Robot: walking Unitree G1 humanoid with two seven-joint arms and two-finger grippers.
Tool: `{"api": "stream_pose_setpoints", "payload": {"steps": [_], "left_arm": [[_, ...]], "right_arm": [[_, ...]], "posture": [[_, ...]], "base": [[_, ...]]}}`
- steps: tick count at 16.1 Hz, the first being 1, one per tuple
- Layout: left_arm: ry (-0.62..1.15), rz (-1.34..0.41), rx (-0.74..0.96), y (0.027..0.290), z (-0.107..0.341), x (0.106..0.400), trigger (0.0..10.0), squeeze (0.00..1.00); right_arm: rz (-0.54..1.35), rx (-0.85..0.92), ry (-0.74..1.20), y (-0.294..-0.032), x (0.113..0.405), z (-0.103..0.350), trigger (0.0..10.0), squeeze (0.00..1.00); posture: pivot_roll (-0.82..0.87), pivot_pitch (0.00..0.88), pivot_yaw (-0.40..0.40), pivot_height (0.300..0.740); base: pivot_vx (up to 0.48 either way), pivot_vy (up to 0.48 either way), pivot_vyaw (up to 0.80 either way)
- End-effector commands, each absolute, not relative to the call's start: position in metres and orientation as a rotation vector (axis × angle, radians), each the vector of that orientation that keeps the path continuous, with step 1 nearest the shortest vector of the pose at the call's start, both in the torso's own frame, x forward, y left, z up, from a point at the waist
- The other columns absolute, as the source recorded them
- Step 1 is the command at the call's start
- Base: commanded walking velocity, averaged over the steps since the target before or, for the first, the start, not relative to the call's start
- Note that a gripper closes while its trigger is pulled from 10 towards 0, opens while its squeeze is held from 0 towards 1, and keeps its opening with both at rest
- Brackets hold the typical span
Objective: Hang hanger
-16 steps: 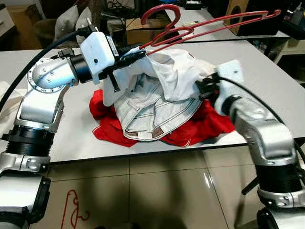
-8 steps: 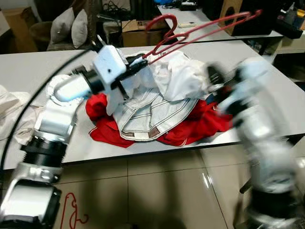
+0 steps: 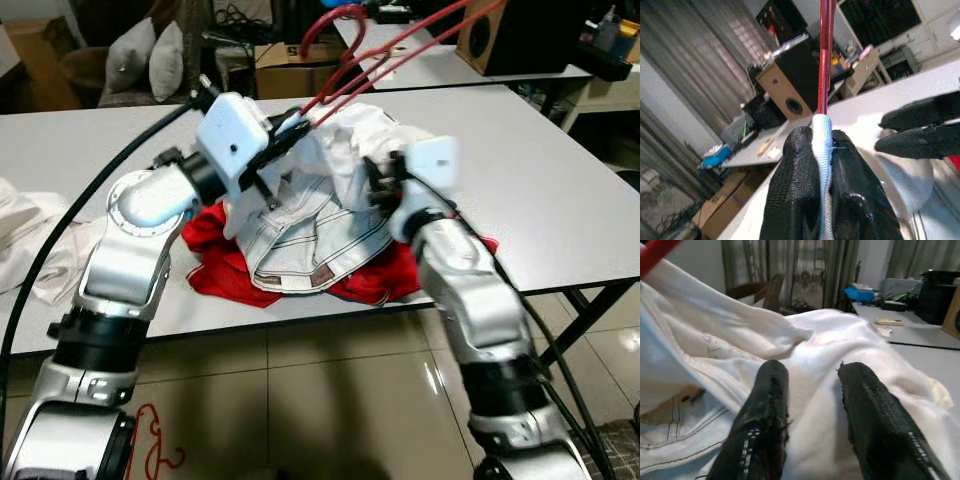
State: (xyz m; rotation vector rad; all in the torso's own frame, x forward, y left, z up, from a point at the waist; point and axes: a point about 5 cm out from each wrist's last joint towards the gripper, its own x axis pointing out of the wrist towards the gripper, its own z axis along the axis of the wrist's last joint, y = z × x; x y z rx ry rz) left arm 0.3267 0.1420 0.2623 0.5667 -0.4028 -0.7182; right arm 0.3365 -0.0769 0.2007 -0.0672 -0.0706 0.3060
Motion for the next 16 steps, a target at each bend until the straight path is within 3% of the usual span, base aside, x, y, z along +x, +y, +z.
{"api": "stream_pose_setpoints", "payload": {"steps": [1,8,9,10,11,16], "left_arm": [[-0.389,-0.692,0.592,0.147,0.262,0.325,0.0,0.0],[-0.342,-0.66,0.575,0.153,0.252,0.324,0.0,0.0],[-0.343,-0.659,0.574,0.153,0.253,0.323,0.0,0.0],[-0.343,-0.658,0.574,0.153,0.253,0.323,0.0,0.0],[-0.343,-0.655,0.574,0.154,0.253,0.322,0.0,0.0],[-0.343,-0.647,0.568,0.155,0.253,0.319,0.0,0.0]], "right_arm": [[0.318,-0.085,-0.09,-0.069,0.34,0.203,10.0,1.0],[0.379,-0.2,-0.069,-0.041,0.341,0.192,10.0,1.0],[0.363,-0.228,-0.05,-0.043,0.342,0.188,10.0,0.9],[0.354,-0.244,-0.039,-0.044,0.343,0.185,10.0,0.9],[0.338,-0.26,-0.029,-0.045,0.343,0.182,10.0,0.0],[0.252,-0.271,-0.016,-0.057,0.344,0.179,10.0,0.0]], "posture": [[-0.02,0.032,0.033,0.74],[-0.02,0.028,0.026,0.74],[-0.02,0.028,0.023,0.74],[-0.02,0.028,0.023,0.74],[-0.01,0.028,0.015,0.74],[-0.01,0.028,0.007,0.74]], "base": [[0.0,0.0,0.0],[0.0,0.0,0.0],[0.0,0.0,0.0],[0.0,0.0,0.0],[0.0,0.0,0.0],[0.0,0.0,0.0]]}}
